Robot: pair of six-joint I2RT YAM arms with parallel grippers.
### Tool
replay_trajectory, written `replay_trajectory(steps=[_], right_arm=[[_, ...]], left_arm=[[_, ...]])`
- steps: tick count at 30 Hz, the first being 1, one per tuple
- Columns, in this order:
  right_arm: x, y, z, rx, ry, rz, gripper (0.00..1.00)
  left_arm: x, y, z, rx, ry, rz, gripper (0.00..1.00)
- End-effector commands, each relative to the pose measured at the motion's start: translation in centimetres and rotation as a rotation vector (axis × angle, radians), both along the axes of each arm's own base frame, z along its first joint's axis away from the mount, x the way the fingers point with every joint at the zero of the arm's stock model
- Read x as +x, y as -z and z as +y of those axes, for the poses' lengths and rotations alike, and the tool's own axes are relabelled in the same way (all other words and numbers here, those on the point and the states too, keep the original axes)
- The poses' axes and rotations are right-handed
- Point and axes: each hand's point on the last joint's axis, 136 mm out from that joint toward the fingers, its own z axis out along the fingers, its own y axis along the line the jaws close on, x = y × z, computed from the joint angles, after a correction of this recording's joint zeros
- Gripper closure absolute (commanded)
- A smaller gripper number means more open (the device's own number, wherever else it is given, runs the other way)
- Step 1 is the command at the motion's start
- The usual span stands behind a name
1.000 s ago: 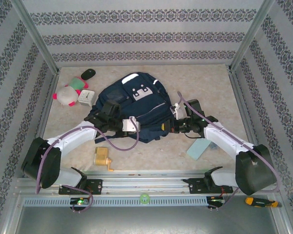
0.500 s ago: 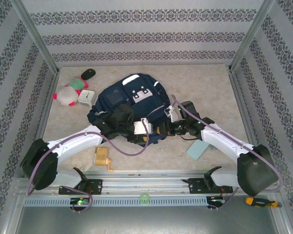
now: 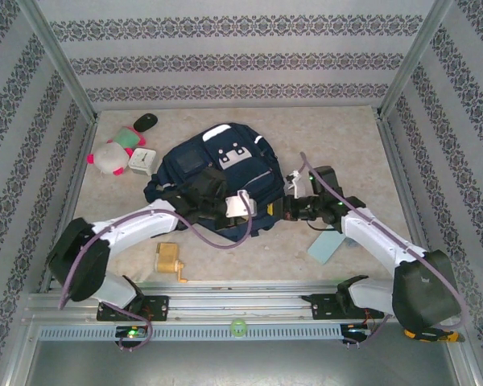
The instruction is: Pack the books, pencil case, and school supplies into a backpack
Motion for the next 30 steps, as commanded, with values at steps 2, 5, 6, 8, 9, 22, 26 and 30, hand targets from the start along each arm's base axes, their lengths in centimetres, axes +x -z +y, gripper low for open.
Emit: replay_trajectory(steps=[2, 5, 6, 8, 9, 22, 26, 30], right_arm=[[2.5, 1.6, -2.4, -0.033, 0.059, -0.02, 1.0], [2.1, 1.5, -1.1, -0.017, 0.021, -0.015, 1.0], [1.7, 1.3, -0.3, -0.016, -0.003, -0.026, 1.0], [0.7, 1.0, 0.9, -0.013, -0.035, -0.036, 1.0], [0.3, 0.8, 1.6, -0.01, -0.049, -0.043, 1.0], [-2.5, -1.7, 3.9, 0.024, -0.079, -0.104, 1.0], [-2.4, -1.2, 3.3, 0.005, -0.054, -0.103, 1.0], [0.8, 1.5, -0.6, -0.005, 0.114, -0.054, 1.0]], left_arm=[[-3.5, 0.4, 5.1, 0.065, 0.07, 0.048, 1.0], [-3.5, 1.3, 7.9, 0.132, 0.025, 0.037, 1.0], [-3.4, 1.4, 8.5, 0.147, 0.01, 0.027, 0.98], [-3.3, 1.1, 8.8, 0.145, -0.011, 0.009, 0.86], [-3.2, 0.4, 8.4, 0.117, -0.019, 0.016, 0.73], [3.2, -1.1, -1.4, -0.02, -0.294, -0.039, 0.29], [2.8, -0.6, -2.2, -0.016, -0.238, -0.018, 0.69], [-2.4, -0.9, -1.8, -0.028, 0.015, -0.001, 0.93]])
